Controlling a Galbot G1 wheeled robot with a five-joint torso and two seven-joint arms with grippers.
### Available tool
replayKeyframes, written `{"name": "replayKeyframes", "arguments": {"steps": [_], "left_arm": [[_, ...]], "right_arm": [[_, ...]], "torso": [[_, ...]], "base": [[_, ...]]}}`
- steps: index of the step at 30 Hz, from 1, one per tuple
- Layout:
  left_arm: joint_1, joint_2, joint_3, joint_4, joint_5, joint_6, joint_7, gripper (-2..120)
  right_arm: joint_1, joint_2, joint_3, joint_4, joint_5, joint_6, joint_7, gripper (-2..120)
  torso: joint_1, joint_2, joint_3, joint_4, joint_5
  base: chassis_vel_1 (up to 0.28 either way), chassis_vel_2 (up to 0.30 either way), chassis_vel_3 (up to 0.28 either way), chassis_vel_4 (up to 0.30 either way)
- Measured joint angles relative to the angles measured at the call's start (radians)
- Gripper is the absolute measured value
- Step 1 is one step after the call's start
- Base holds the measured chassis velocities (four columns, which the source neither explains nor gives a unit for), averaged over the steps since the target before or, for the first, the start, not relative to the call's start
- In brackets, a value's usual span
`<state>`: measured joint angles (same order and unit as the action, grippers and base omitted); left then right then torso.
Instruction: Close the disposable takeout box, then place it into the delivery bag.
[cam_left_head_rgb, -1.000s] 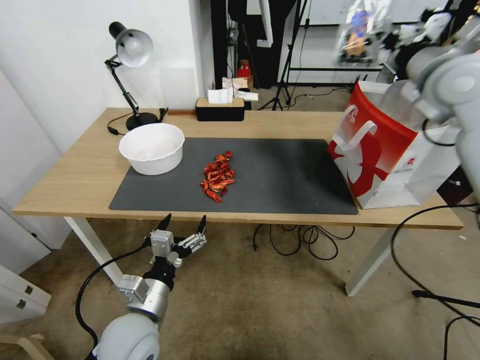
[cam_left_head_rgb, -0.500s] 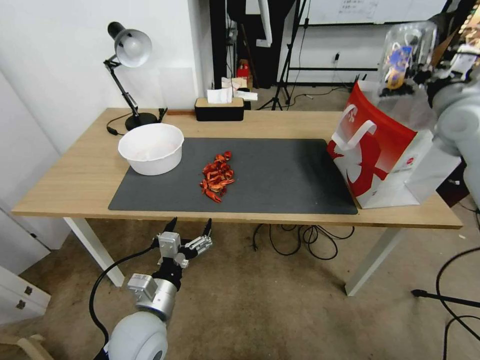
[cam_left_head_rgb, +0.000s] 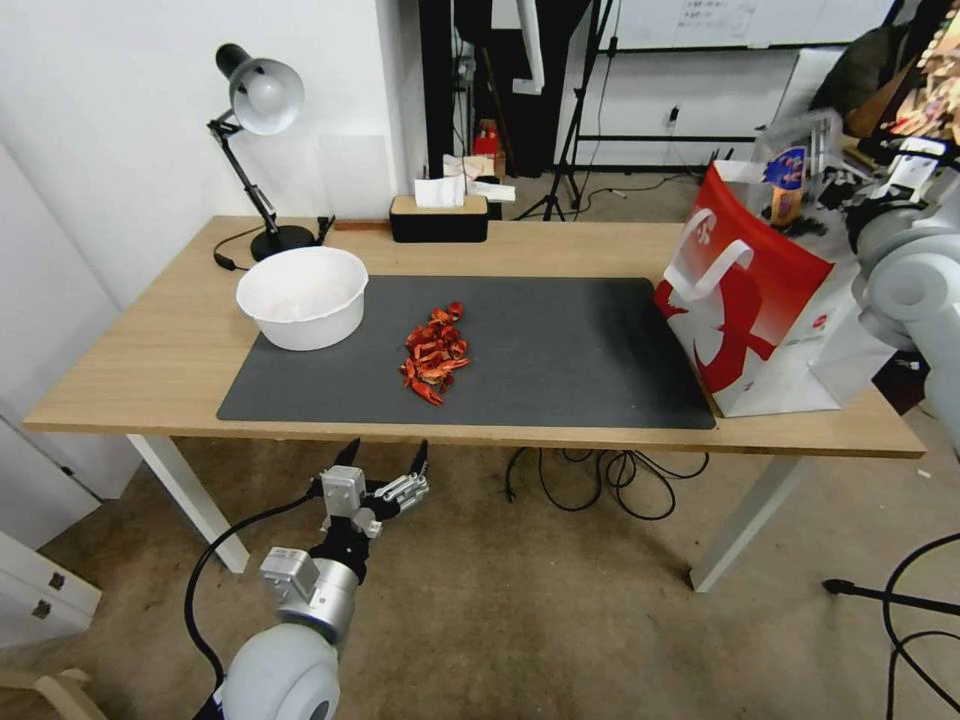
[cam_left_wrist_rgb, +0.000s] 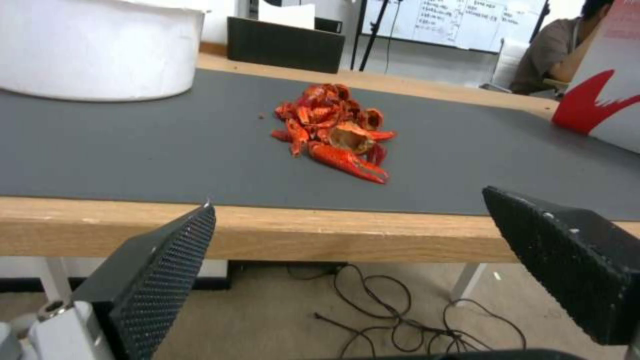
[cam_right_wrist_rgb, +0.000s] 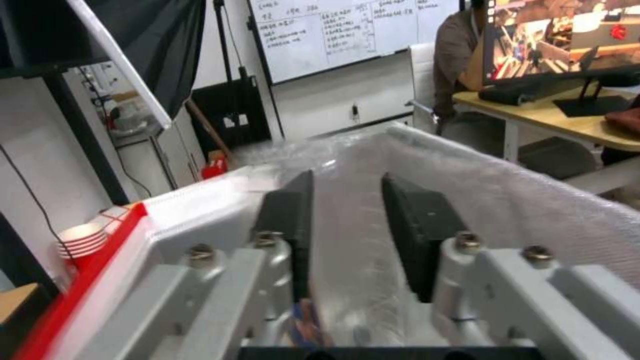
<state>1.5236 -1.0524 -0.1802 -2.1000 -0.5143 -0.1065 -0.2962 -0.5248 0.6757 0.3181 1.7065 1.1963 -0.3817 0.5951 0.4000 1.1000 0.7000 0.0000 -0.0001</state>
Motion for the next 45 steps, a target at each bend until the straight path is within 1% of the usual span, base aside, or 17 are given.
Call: {"name": "replayKeyframes", "arguments": {"steps": [5, 6, 10, 12, 13, 15, 18, 25, 29, 32, 33, 37, 38, 40, 41, 42, 45], "left_arm": [[0.005, -0.001, -0.004, -0.004, 0.002, 0.000, 0.000, 100], [0.005, -0.001, -0.004, -0.004, 0.002, 0.000, 0.000, 100], [0.005, -0.002, -0.006, -0.007, 0.002, 0.000, -0.001, 100], [0.005, -0.005, -0.007, -0.008, 0.003, 0.000, -0.002, 100], [0.005, -0.008, -0.008, -0.008, 0.003, 0.000, -0.003, 100], [0.005, -0.009, -0.008, -0.009, 0.003, 0.000, -0.003, 100], [0.001, -0.011, -0.013, -0.018, 0.002, 0.001, -0.004, 100], [-0.019, -0.012, -0.039, -0.035, 0.003, -0.001, -0.003, 100], [-0.026, -0.010, -0.069, -0.038, 0.018, -0.018, 0.006, 100], [-0.013, -0.007, -0.106, -0.040, 0.038, -0.033, 0.031, 100], [-0.013, -0.007, -0.106, -0.040, 0.038, -0.033, 0.031, 100], [0.014, -0.009, -0.159, -0.015, 0.103, -0.082, 0.074, 100], [0.014, -0.009, -0.159, -0.015, 0.103, -0.082, 0.074, 100], [0.028, -0.012, -0.180, -0.002, 0.134, -0.110, 0.084, 100], [0.047, -0.015, -0.203, 0.006, 0.157, -0.125, 0.091, 100], [0.047, -0.015, -0.203, 0.006, 0.157, -0.125, 0.091, 100], [0.077, -0.024, -0.250, 0.040, 0.223, -0.153, 0.089, 100]], "right_arm": [[0.004, 0.000, -0.002, 0.001, 0.006, -0.003, 0.001, 47], [0.004, 0.000, -0.002, 0.001, 0.006, -0.003, 0.001, 47], [0.004, 0.001, -0.004, 0.003, 0.012, -0.005, 0.000, 62], [0.002, 0.004, -0.005, 0.004, 0.019, -0.005, -0.005, 73], [0.002, 0.004, -0.005, 0.009, 0.033, -0.003, -0.020, 80], [0.001, 0.003, -0.005, 0.014, 0.041, 0.001, -0.032, 82], [0.001, -0.004, -0.002, 0.032, 0.060, 0.037, -0.101, 96], [-0.012, -0.019, 0.016, 0.080, 0.064, 0.094, -0.168, 100], [-0.072, -0.024, 0.045, 0.117, 0.040, 0.190, -0.246, 100], [-0.209, -0.017, 0.109, 0.180, 0.022, 0.334, -0.393, 100], [-0.209, -0.017, 0.109, 0.180, 0.022, 0.334, -0.393, 100], [-0.462, 0.042, 0.239, 0.345, -0.038, 0.438, -0.504, 100], [-0.462, 0.042, 0.239, 0.345, -0.038, 0.438, -0.504, 100], [-0.571, 0.080, 0.281, 0.399, -0.092, 0.466, -0.540, 100], [-0.681, 0.128, 0.306, 0.444, -0.156, 0.488, -0.573, 100], [-0.681, 0.128, 0.306, 0.444, -0.156, 0.488, -0.573, 100], [-0.870, 0.240, 0.324, 0.490, -0.292, 0.558, -0.618, 100]], "torso": [[0.000, 0.000, 0.000, 0.0001, 0.0000], [0.000, 0.000, 0.000, 0.0001, 0.0000], [0.000, 0.000, 0.000, 0.0000, 0.0000], [0.000, 0.000, 0.000, 0.0000, 0.0001], [0.000, 0.000, 0.000, 0.0000, 0.0001], [0.000, 0.000, 0.000, 0.0000, 0.0001], [0.000, 0.000, 0.000, 0.0001, 0.0000], [0.000, 0.000, 0.000, 0.0000, -0.0001], [0.000, 0.000, 0.000, 0.0000, -0.0002], [0.000, 0.000, 0.000, 0.0000, 0.0002], [0.000, 0.000, 0.000, 0.0000, 0.0002], [0.000, 0.000, 0.000, 0.0001, -0.0005], [0.000, 0.000, 0.000, 0.0001, -0.0005], [0.000, 0.000, 0.000, 0.0000, -0.0005], [0.000, 0.000, 0.000, -0.0001, 0.0006], [0.000, 0.000, 0.000, -0.0001, 0.0006], [0.000, 0.000, 0.000, 0.0001, -0.0005]], "base": [[0.000, 0.000, 0.000, 0.000], [0.000, 0.000, 0.000, 0.000], [0.000, 0.000, 0.000, 0.000], [0.000, 0.000, 0.000, 0.000], [0.000, 0.000, 0.000, 0.000], [0.000, 0.000, 0.000, 0.000], [0.000, 0.000, 0.000, 0.000], [0.000, 0.000, 0.000, 0.000], [0.000, 0.000, 0.000, 0.000], [0.000, 0.000, 0.000, 0.000], [0.000, 0.000, 0.000, 0.000], [0.000, 0.000, 0.000, 0.000], [0.000, 0.000, 0.000, 0.000], [0.000, 0.000, 0.000, 0.000], [0.000, 0.000, 0.000, 0.000], [0.000, 0.000, 0.000, 0.000], [0.000, 0.000, 0.000, 0.000]]}}
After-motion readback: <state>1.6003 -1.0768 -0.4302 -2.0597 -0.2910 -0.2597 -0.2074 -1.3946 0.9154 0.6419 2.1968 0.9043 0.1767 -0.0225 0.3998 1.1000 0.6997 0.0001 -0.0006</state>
